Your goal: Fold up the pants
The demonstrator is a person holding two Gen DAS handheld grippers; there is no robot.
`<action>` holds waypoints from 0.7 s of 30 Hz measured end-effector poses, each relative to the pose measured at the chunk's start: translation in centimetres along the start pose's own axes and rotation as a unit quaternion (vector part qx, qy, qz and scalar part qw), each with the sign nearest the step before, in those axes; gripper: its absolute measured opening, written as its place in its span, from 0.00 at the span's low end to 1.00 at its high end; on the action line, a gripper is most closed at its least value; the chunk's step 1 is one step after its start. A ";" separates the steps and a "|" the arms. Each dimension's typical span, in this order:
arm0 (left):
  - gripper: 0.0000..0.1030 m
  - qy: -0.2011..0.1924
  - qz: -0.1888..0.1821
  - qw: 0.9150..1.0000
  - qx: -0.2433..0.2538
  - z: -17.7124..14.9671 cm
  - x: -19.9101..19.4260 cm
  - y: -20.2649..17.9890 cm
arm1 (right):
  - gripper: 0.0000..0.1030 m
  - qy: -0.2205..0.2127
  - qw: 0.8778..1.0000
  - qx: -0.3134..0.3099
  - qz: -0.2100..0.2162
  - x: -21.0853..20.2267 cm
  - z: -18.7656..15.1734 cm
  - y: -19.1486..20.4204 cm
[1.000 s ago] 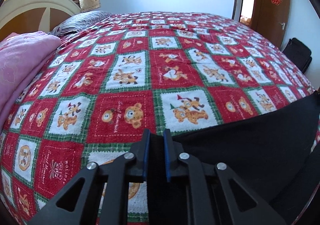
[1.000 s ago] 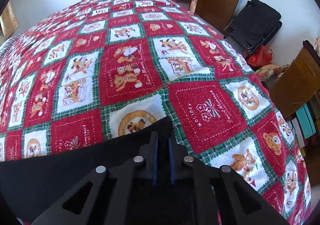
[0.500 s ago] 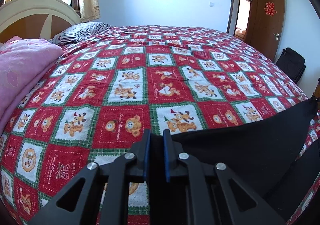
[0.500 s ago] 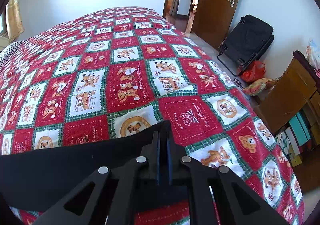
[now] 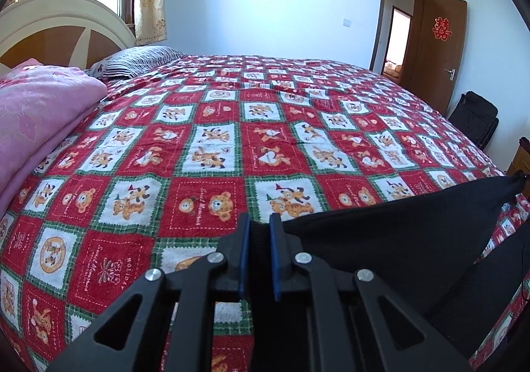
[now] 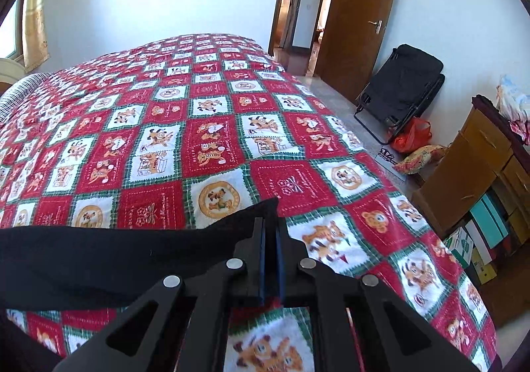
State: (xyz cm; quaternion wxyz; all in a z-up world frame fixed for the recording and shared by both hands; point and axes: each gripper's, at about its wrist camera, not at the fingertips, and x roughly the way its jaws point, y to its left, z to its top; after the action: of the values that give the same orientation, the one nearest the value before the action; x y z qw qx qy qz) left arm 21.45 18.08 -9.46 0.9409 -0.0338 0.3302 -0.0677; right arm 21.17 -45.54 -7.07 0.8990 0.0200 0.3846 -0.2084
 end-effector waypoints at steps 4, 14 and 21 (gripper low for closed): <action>0.12 -0.017 -0.013 1.000 -0.005 -0.4 -1.4 -0.1 | 0.05 -0.007 1.000 0.008 0.000 -1.2 -1.1 -0.7; 0.11 -0.045 -0.035 0.998 -0.014 -2.4 -4.6 0.4 | 0.05 -0.021 0.999 0.031 0.003 -3.8 -4.2 -2.4; 0.11 -0.054 -0.050 0.997 -0.017 -4.7 -6.1 0.8 | 0.05 -0.034 0.998 0.056 0.009 -6.4 -7.0 -4.6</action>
State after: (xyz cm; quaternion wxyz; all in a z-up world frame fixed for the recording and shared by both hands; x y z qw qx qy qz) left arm 13.88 19.66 -9.44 0.9521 -0.0696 0.2778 -0.1069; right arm 10.64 -46.04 -6.97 0.9107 0.0669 0.3416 -0.2224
